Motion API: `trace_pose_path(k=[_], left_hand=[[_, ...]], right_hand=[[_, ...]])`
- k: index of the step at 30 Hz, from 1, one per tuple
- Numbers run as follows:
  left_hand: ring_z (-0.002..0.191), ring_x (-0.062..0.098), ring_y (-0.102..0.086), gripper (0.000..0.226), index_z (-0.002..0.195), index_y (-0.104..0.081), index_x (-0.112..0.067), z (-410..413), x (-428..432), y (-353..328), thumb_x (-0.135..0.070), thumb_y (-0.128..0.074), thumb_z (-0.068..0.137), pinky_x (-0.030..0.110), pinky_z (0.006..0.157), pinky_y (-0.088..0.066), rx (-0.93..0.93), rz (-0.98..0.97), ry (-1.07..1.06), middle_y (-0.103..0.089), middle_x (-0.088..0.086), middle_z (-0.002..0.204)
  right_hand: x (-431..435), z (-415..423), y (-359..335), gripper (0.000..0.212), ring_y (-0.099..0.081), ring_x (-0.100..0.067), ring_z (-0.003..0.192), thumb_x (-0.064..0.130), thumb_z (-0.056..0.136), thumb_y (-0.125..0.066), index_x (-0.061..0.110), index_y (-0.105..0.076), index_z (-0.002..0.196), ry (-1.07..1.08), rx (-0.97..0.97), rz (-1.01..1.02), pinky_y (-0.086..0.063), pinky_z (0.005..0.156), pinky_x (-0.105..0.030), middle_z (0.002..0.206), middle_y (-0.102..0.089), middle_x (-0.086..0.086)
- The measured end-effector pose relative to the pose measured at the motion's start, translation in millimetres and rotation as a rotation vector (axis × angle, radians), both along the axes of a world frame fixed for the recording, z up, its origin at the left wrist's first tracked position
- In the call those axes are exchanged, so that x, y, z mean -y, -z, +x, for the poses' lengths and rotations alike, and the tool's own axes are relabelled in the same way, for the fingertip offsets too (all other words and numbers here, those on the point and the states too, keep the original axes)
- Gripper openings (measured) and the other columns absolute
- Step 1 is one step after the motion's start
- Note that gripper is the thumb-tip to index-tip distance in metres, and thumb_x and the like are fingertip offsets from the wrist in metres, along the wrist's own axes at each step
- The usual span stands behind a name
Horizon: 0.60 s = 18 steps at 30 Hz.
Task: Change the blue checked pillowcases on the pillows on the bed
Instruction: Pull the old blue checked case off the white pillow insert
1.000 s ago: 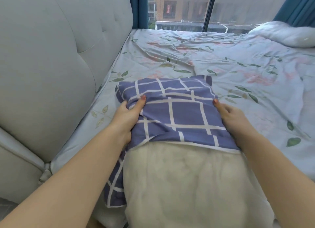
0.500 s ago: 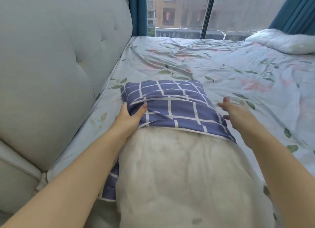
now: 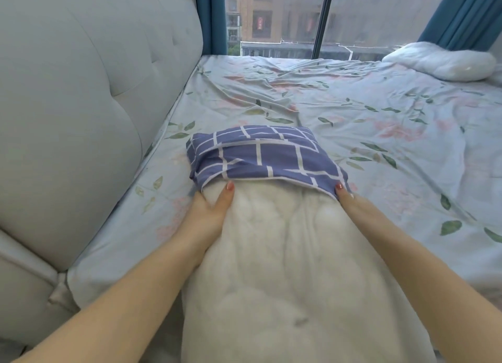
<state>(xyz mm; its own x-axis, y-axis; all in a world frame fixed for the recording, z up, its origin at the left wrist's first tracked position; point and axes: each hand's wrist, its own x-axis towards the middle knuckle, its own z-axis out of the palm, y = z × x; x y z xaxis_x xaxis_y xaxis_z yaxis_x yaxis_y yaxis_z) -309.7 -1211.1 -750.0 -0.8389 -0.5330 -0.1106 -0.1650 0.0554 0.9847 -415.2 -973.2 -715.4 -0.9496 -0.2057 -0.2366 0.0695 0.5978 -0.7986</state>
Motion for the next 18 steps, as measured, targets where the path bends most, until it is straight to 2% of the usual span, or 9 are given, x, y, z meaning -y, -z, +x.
trace_pose_path(k=[2,3,4,6,8,10,13,15,18], left_hand=[[0.12,0.012,-0.057,0.066,0.138,-0.051,-0.033,-12,6,-10,-0.07,-0.056,0.083,0.036,0.107,-0.044,-0.044,-0.037,-0.035,-0.061,-0.01,0.13],[0.116,0.012,-0.059,0.061,0.135,-0.054,-0.032,-18,12,-19,-0.068,-0.054,0.086,0.03,0.101,-0.046,-0.076,-0.079,-0.046,-0.064,-0.009,0.127],[0.112,0.011,-0.06,0.055,0.133,-0.056,-0.029,-23,17,-30,-0.063,-0.051,0.091,0.021,0.093,-0.047,-0.119,-0.125,-0.057,-0.065,-0.007,0.124],[0.104,0.006,-0.058,0.046,0.131,-0.058,-0.022,-33,30,-48,-0.052,-0.047,0.098,0.007,0.074,-0.044,-0.185,-0.21,-0.083,-0.063,-0.004,0.121],[0.106,0.008,-0.053,0.047,0.134,-0.054,-0.021,-41,43,-56,-0.05,-0.046,0.099,0.011,0.075,-0.041,-0.156,-0.272,-0.118,-0.057,-0.007,0.121],[0.12,0.016,-0.047,0.062,0.144,-0.043,-0.017,-44,50,-49,-0.057,-0.044,0.097,0.025,0.092,-0.037,-0.007,-0.328,-0.16,-0.05,-0.003,0.133],[0.138,0.034,-0.029,0.073,0.149,-0.036,-0.018,-38,47,-29,-0.064,-0.043,0.092,0.042,0.11,-0.027,0.24,-0.543,-0.256,-0.034,0.015,0.149],[0.135,0.032,-0.03,0.07,0.141,-0.048,-0.026,-32,34,-24,-0.072,-0.04,0.089,0.039,0.108,-0.024,0.127,-0.714,-0.19,-0.041,0.009,0.144],[0.127,0.02,-0.038,0.066,0.123,-0.06,-0.037,-21,3,-27,-0.077,-0.027,0.081,0.041,0.107,-0.028,-0.047,-0.87,0.037,-0.051,-0.007,0.133]], right_hand=[[2,-7,-10,0.055,-0.045,-0.025,0.13,0.049,0.103,-0.028,0.017,-0.046,0.144,0.04,-0.044,-0.012,-0.027,0.082,-0.02,0.145,-0.047,-0.014],[2,-10,-16,0.055,-0.047,-0.024,0.126,0.05,0.103,-0.027,0.018,-0.048,0.142,0.055,-0.066,-0.052,-0.029,0.08,-0.019,0.142,-0.05,-0.011],[1,-11,-22,0.054,-0.053,-0.021,0.115,0.052,0.102,-0.027,0.022,-0.051,0.139,0.078,-0.076,-0.116,-0.035,0.075,-0.018,0.135,-0.056,-0.005],[4,-11,-34,0.041,-0.06,-0.004,0.077,0.054,0.101,-0.028,0.031,-0.054,0.123,0.128,-0.054,-0.276,-0.043,0.053,-0.011,0.102,-0.062,0.011],[8,-13,-37,0.037,-0.058,0.005,0.059,0.057,0.099,-0.033,0.031,-0.057,0.109,0.167,0.029,-0.388,-0.044,0.042,-0.012,0.084,-0.06,0.015],[12,-16,-28,0.043,-0.063,-0.005,0.073,0.063,0.096,-0.035,0.028,-0.057,0.106,0.153,0.15,-0.38,-0.048,0.051,-0.022,0.09,-0.063,0.009],[8,-19,-11,0.069,-0.056,-0.019,0.117,0.079,0.083,-0.038,0.034,-0.051,0.134,0.102,0.278,-0.296,-0.052,0.085,-0.032,0.134,-0.054,0.004],[2,-21,-7,0.084,-0.05,-0.02,0.129,0.086,0.074,-0.04,0.038,-0.043,0.143,0.11,0.313,-0.329,-0.048,0.099,-0.036,0.146,-0.045,0.007],[-8,-20,-9,0.066,-0.056,-0.027,0.119,0.077,0.087,-0.032,0.031,-0.052,0.13,0.135,0.219,-0.292,-0.048,0.099,-0.043,0.125,-0.058,0.0]])
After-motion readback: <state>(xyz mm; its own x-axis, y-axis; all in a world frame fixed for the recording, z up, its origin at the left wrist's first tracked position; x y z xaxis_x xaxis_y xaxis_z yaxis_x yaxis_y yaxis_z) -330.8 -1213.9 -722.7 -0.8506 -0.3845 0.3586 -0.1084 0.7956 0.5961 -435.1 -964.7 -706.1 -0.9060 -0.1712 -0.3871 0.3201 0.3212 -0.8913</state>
